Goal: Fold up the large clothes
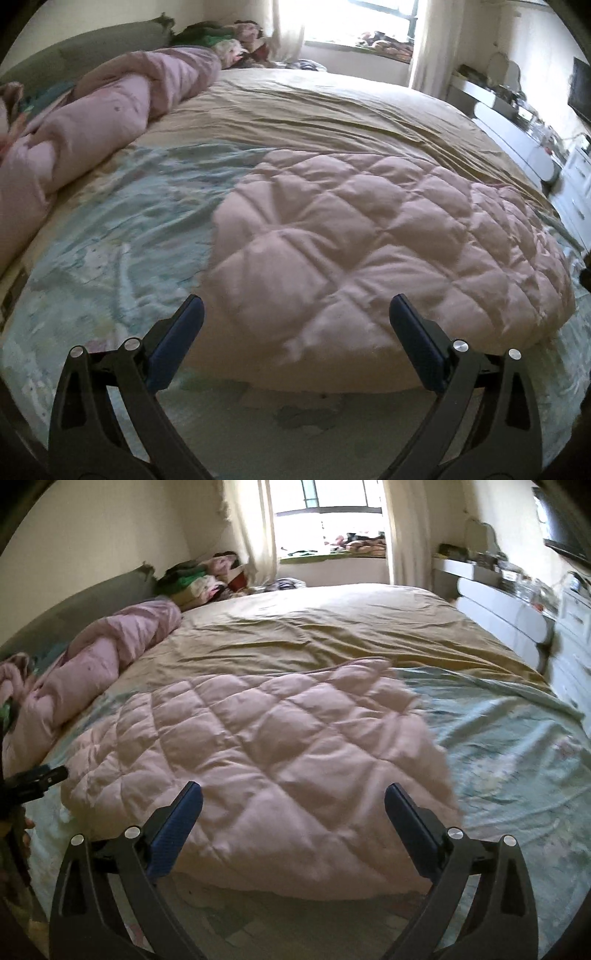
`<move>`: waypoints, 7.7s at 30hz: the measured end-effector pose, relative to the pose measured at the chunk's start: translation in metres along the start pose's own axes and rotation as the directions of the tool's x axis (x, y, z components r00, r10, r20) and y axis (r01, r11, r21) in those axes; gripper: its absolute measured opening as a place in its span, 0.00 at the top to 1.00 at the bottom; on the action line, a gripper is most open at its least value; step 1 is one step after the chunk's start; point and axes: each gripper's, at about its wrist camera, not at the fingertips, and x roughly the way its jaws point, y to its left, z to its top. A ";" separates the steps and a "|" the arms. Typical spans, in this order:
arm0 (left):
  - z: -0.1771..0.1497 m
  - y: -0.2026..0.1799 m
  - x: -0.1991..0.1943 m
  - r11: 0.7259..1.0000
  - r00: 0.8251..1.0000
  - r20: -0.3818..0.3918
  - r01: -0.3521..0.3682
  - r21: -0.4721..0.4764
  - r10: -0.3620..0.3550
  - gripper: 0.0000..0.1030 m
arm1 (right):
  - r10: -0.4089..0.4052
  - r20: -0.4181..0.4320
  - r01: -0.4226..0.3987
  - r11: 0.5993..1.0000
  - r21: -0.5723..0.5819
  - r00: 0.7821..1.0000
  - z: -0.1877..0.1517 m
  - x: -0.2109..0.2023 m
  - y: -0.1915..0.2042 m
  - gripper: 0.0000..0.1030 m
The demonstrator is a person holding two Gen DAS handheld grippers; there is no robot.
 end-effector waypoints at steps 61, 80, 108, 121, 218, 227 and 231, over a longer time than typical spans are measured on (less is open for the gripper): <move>0.022 0.015 0.017 0.939 0.957 0.005 0.285 -0.195 -0.290 0.61 | 0.122 -0.019 -0.120 0.990 0.071 0.992 0.019 0.006 -0.029 0.69; -0.035 0.007 -0.061 0.956 0.958 0.041 0.287 -0.067 -0.285 0.61 | 0.126 0.096 -0.118 0.989 -0.090 0.987 -0.034 -0.089 0.007 0.73; -0.092 0.042 -0.005 0.976 0.981 -0.045 0.183 -0.119 -0.190 0.38 | 0.015 -0.161 0.047 0.927 0.372 0.987 -0.116 -0.017 -0.098 0.28; -0.105 0.057 -0.017 0.978 0.985 -0.042 0.162 -0.128 -0.169 0.14 | -0.096 -0.125 0.136 0.919 0.370 0.988 -0.115 -0.061 -0.093 0.08; -0.184 -0.053 -0.223 0.988 0.975 0.174 0.126 0.095 -0.141 0.09 | 0.018 0.107 -0.020 1.000 0.016 0.994 -0.171 -0.239 0.087 0.04; -0.184 -0.051 -0.222 0.988 0.975 0.173 0.124 0.094 -0.139 0.09 | 0.018 0.107 -0.020 1.000 0.016 0.994 -0.171 -0.239 0.087 0.04; -0.184 -0.052 -0.222 0.988 0.975 0.174 0.123 0.094 -0.138 0.09 | 0.019 0.107 -0.021 1.000 0.013 0.994 -0.171 -0.239 0.088 0.04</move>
